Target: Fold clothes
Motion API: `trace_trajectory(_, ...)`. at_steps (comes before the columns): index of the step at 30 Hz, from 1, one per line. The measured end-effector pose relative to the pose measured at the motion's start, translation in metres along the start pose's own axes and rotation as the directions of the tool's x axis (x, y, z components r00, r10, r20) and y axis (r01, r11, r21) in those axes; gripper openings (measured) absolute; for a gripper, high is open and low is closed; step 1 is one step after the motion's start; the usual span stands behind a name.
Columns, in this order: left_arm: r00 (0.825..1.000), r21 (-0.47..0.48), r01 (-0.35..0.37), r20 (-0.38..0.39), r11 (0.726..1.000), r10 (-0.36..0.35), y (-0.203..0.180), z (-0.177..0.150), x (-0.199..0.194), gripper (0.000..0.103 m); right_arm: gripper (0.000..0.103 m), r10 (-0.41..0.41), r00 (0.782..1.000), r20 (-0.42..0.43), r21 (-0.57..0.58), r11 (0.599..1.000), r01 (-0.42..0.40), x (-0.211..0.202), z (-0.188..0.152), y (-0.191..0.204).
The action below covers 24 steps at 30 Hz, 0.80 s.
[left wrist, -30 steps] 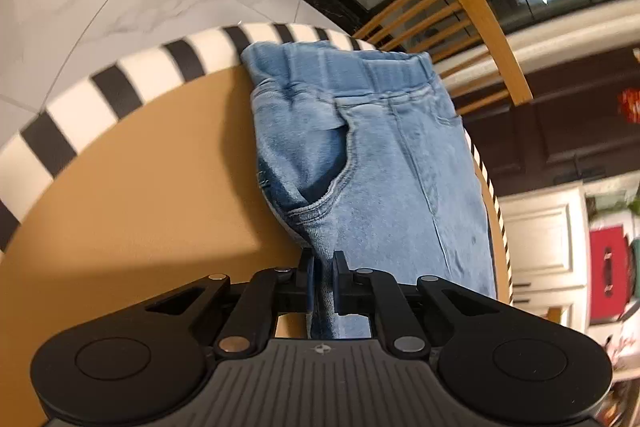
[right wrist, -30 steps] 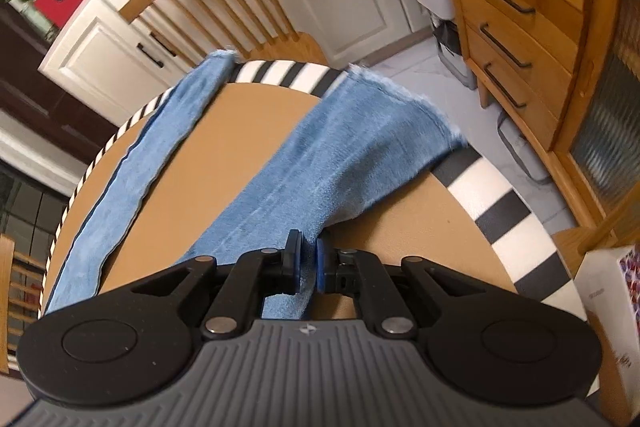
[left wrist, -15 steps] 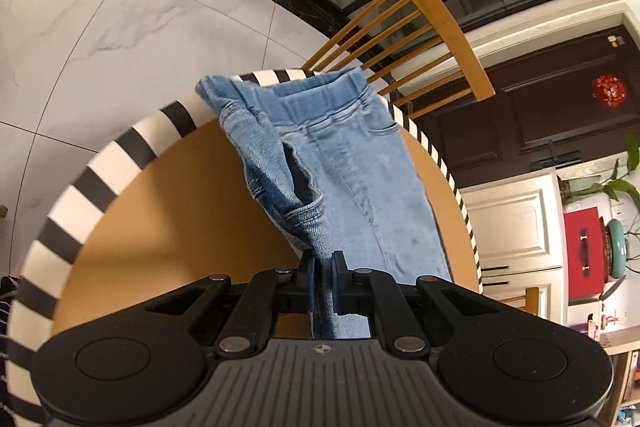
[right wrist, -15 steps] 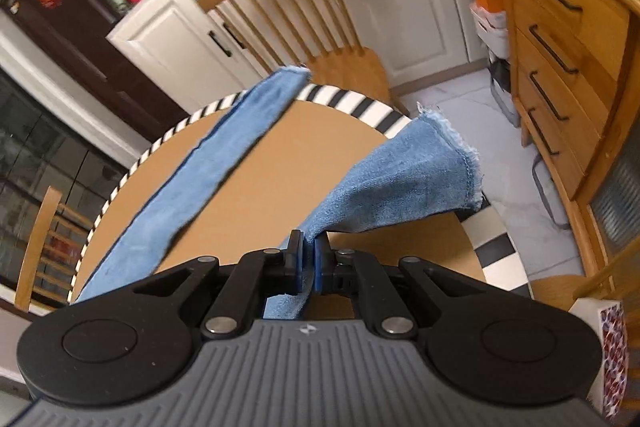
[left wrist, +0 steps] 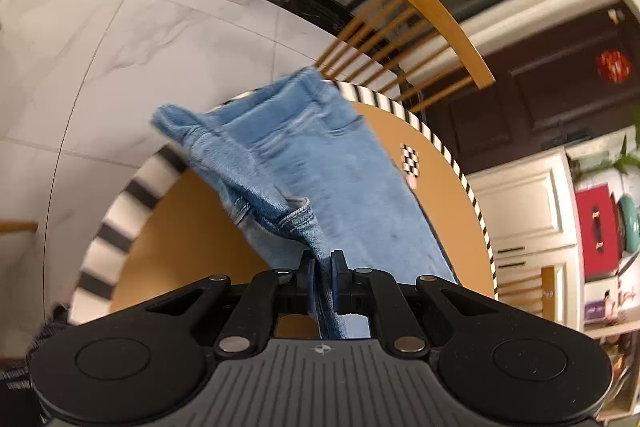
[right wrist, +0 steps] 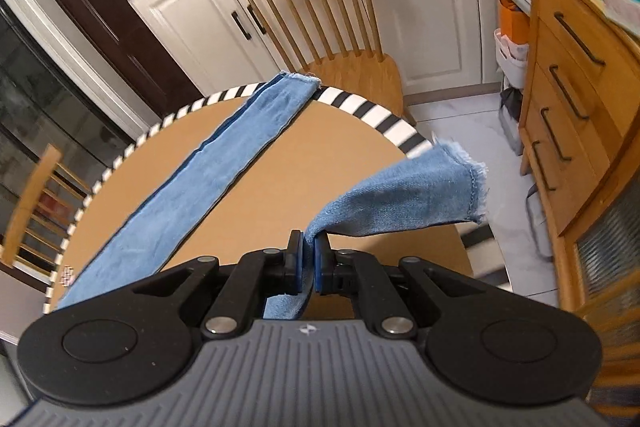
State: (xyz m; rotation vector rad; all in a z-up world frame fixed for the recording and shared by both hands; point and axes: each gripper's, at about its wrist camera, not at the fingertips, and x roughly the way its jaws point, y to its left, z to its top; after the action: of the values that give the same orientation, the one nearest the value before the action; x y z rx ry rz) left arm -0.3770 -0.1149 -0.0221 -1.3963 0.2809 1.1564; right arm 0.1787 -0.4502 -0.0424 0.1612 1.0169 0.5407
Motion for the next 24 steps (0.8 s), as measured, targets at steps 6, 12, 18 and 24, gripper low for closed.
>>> trace_trajectory(6,0.998,0.074,-0.053,-0.042,0.996,0.056,-0.064,0.049,0.054,0.009,0.005,-0.098,0.995,-0.013,-0.119,0.988,0.096,0.046,0.045,0.060)
trace_trajectory(12,0.980,0.107,-0.162,-0.101,0.981,0.172,-0.110,0.101,0.138,0.010,0.005,-0.229,0.972,-0.050,-0.148,0.964,0.220,0.119,0.090,0.108)
trace_trajectory(18,0.955,0.062,-0.242,-0.163,0.968,0.249,-0.115,0.131,0.206,0.010,0.005,-0.323,0.942,-0.088,-0.172,0.937,0.305,0.198,0.122,0.153)
trace_trajectory(24,0.946,-0.004,-0.234,-0.230,0.972,0.227,-0.114,0.155,0.234,0.011,0.006,-0.409,0.902,-0.138,-0.183,0.906,0.382,0.260,0.146,0.186)
